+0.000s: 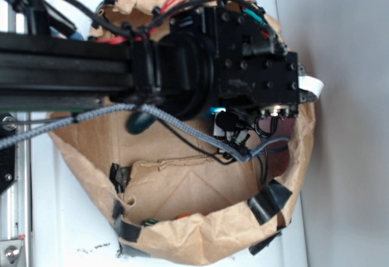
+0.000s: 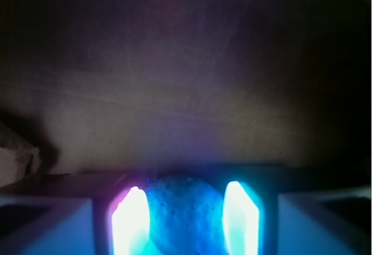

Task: Grab the blue ball.

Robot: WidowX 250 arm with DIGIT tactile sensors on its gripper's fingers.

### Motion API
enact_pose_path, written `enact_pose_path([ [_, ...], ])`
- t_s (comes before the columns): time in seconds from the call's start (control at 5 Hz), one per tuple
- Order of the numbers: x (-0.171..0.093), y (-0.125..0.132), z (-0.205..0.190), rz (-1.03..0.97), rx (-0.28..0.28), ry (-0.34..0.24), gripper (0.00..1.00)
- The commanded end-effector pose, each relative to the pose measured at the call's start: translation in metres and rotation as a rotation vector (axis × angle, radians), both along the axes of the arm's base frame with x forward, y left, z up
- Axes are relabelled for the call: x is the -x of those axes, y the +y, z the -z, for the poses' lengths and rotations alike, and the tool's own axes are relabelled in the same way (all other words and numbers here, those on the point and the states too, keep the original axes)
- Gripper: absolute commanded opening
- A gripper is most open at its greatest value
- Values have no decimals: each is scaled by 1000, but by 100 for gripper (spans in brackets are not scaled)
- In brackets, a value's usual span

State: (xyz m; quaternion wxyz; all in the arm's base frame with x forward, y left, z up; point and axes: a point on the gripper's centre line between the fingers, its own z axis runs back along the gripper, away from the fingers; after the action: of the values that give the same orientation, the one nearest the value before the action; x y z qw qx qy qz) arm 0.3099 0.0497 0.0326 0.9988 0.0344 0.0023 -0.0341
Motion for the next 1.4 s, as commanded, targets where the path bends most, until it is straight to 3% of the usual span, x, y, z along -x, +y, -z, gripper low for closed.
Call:
enact_pose_path([
  [0.0, -8, 6, -28, -25, -10, -75, 0],
  [0.6, 14, -11, -141, -47, 59, -98, 0],
  [1.2, 33, -10, -183, -83, 103, -180, 0],
])
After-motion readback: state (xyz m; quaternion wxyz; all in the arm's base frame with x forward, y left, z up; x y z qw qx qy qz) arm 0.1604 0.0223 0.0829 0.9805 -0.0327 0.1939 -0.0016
